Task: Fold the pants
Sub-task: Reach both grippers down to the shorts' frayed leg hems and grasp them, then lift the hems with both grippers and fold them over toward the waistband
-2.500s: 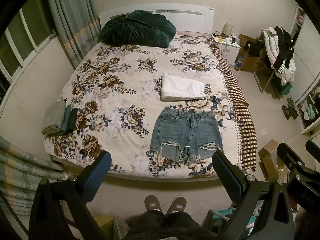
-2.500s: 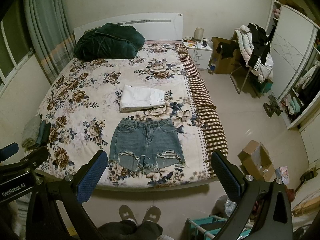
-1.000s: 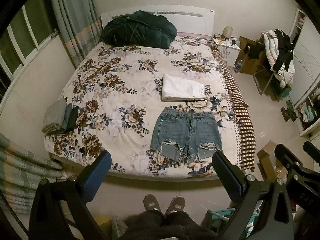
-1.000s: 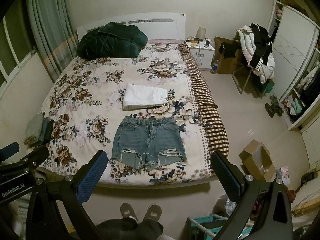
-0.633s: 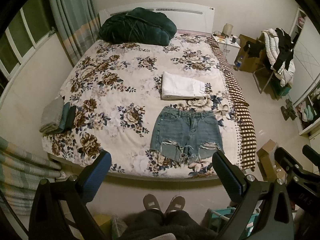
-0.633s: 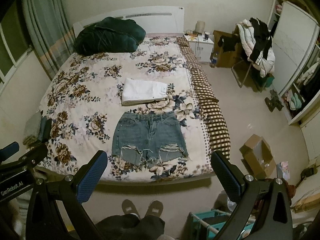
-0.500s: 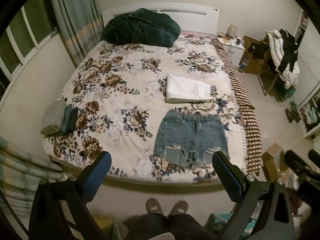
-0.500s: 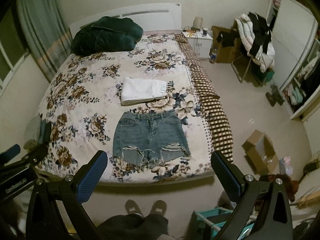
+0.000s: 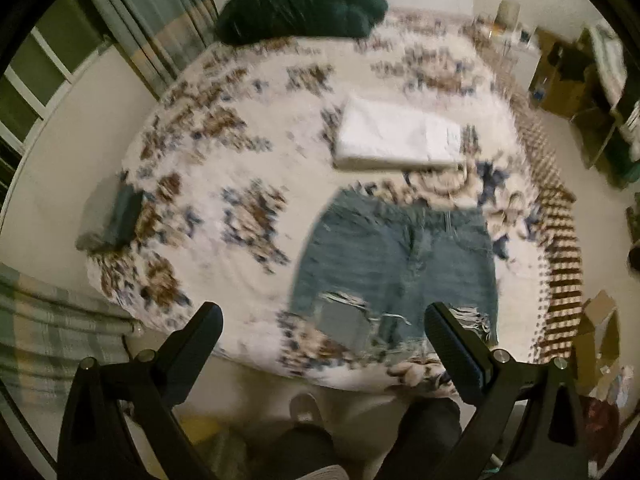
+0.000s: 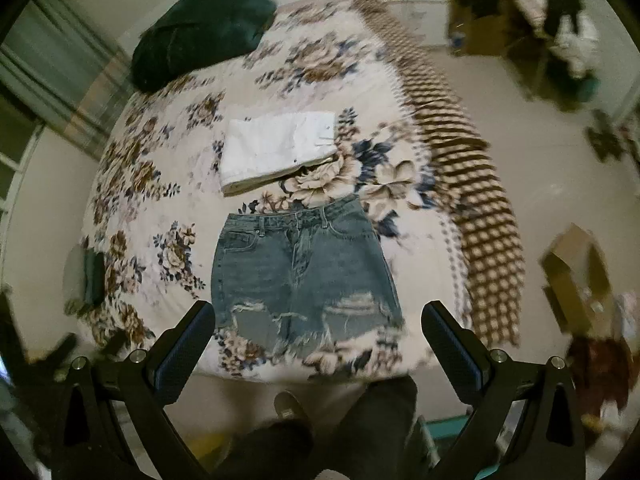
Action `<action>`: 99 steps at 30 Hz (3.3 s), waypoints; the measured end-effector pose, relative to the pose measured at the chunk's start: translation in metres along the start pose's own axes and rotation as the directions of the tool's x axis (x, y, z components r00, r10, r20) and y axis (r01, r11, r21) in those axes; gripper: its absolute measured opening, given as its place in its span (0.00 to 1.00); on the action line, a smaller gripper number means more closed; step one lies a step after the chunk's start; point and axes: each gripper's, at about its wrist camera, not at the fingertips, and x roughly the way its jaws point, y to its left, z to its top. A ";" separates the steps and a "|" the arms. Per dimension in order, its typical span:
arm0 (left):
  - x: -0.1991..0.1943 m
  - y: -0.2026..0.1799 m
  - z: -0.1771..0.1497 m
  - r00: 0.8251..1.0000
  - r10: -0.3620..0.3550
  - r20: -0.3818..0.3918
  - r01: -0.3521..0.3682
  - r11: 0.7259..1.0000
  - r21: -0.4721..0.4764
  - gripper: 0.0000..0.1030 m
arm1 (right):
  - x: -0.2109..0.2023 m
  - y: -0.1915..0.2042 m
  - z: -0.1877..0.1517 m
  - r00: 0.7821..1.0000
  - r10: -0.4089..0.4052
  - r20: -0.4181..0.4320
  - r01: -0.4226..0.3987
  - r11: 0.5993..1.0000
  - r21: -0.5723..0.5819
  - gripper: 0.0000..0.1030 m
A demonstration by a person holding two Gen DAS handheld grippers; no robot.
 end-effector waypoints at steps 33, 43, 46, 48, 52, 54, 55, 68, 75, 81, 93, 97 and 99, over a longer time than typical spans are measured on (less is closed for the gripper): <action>0.221 -0.174 -0.063 0.936 -0.241 -0.255 0.214 0.968 -0.131 0.04 | 0.435 -0.078 0.092 0.903 0.194 -0.382 -0.234 0.970 -0.062 0.09; 0.158 -0.008 -0.047 0.936 -0.339 -0.095 0.298 0.906 -0.302 0.04 | 0.329 0.011 0.090 0.944 0.185 -0.272 -0.215 0.973 -0.085 0.09; 0.150 0.023 -0.063 0.941 -0.332 -0.057 0.292 0.888 -0.356 0.04 | 0.310 0.062 0.091 0.951 0.172 -0.256 -0.209 0.970 -0.123 0.09; 0.158 0.014 -0.069 0.949 -0.312 -0.036 0.274 0.878 -0.392 0.04 | 0.313 0.099 0.091 0.952 0.167 -0.257 -0.209 0.967 -0.146 0.09; 0.176 0.079 -0.064 0.960 -0.279 -0.014 0.242 0.855 -0.458 0.04 | 0.343 0.183 0.087 0.953 0.143 -0.268 -0.201 0.958 -0.204 0.08; 0.194 0.095 -0.063 0.967 -0.254 -0.020 0.215 0.855 -0.472 0.04 | 0.365 0.220 0.083 0.952 0.121 -0.281 -0.190 0.954 -0.233 0.08; 0.202 0.103 -0.065 0.968 -0.249 -0.023 0.208 0.851 -0.482 0.04 | 0.379 0.239 0.081 0.953 0.101 -0.284 -0.176 0.951 -0.253 0.08; 0.326 0.179 -0.097 0.965 -0.241 -0.104 0.113 0.739 -0.664 0.15 | 0.485 0.320 0.048 0.935 -0.089 -0.344 -0.049 0.927 -0.372 0.17; 0.293 0.206 -0.112 0.974 -0.226 0.008 0.146 0.606 -0.782 0.90 | 0.432 0.280 0.046 0.893 0.091 -0.442 -0.267 0.895 -0.357 0.90; 0.255 0.152 -0.137 0.944 -0.314 0.105 0.231 0.398 -0.888 0.90 | 0.395 0.196 0.050 0.881 0.103 -0.463 -0.308 0.867 -0.392 0.99; 0.340 0.026 -0.196 0.846 -0.473 0.247 0.109 -0.301 -0.948 0.90 | 0.461 0.098 0.069 0.792 0.229 -0.566 -0.450 0.845 -0.289 0.99; 0.364 0.028 -0.212 0.867 -0.409 0.284 0.042 -0.509 -0.860 0.90 | 0.490 0.090 0.076 0.761 0.309 -0.571 -0.492 0.848 -0.196 0.98; 0.365 0.032 -0.217 0.884 -0.366 0.290 0.029 -0.577 -0.816 0.90 | 0.498 0.088 0.078 0.751 0.348 -0.561 -0.513 0.843 -0.162 0.92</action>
